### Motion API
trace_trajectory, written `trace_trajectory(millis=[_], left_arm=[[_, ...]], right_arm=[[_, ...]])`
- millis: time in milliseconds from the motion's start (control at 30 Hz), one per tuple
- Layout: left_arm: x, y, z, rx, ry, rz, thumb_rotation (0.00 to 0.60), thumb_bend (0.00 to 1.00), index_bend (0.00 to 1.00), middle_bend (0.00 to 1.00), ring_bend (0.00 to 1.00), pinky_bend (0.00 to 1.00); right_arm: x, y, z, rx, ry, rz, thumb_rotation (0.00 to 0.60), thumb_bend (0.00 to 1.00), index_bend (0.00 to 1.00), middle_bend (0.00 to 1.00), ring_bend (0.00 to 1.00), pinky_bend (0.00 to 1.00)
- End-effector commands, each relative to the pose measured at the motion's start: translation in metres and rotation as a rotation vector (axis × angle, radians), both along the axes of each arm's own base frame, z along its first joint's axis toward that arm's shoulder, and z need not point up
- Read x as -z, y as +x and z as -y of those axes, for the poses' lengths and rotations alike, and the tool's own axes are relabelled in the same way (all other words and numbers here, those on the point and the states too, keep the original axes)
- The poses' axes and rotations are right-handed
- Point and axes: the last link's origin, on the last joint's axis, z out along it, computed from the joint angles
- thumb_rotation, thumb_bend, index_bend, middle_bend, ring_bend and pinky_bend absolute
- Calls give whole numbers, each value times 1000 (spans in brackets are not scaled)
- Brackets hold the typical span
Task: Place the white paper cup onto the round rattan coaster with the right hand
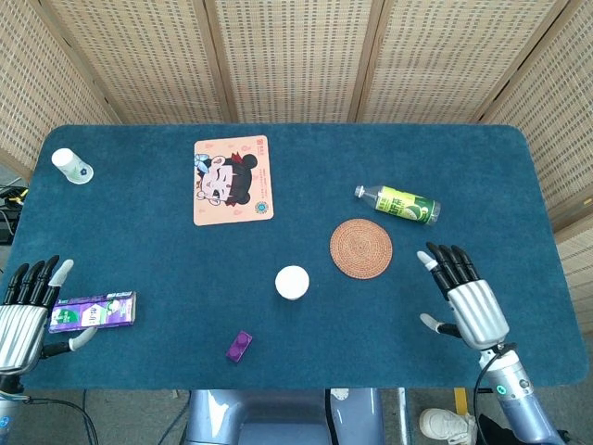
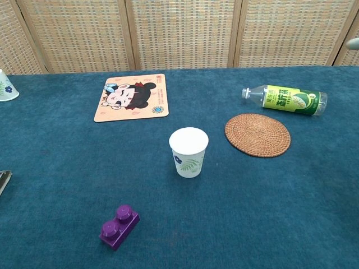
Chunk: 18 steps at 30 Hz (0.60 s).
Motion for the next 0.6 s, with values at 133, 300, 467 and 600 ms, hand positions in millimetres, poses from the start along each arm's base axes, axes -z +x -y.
trace_trajectory(millis=[133,300,467,600], left_arm=[[-1,-1,0,-4,1,4,0,84,0,0,0,0],[-2,0,0,1,1,15,0,85,0,0,0,0],[-5,-2,0,-5,4,27,0,84,0,0,0,0],[-5,-3,0,-10,0,34,0,84,0,0,0,0]], right_arm=[[20,57,27,-114,125,-16,600,33,59,0,0,43],[46,89,37,-139,214,-14,600,33,83,0,0,43],[70,116,45,-162,284,-34,600,33,106,0,0,43],[86,134,50,-178,324,-52,600,34,108,0,0,43]])
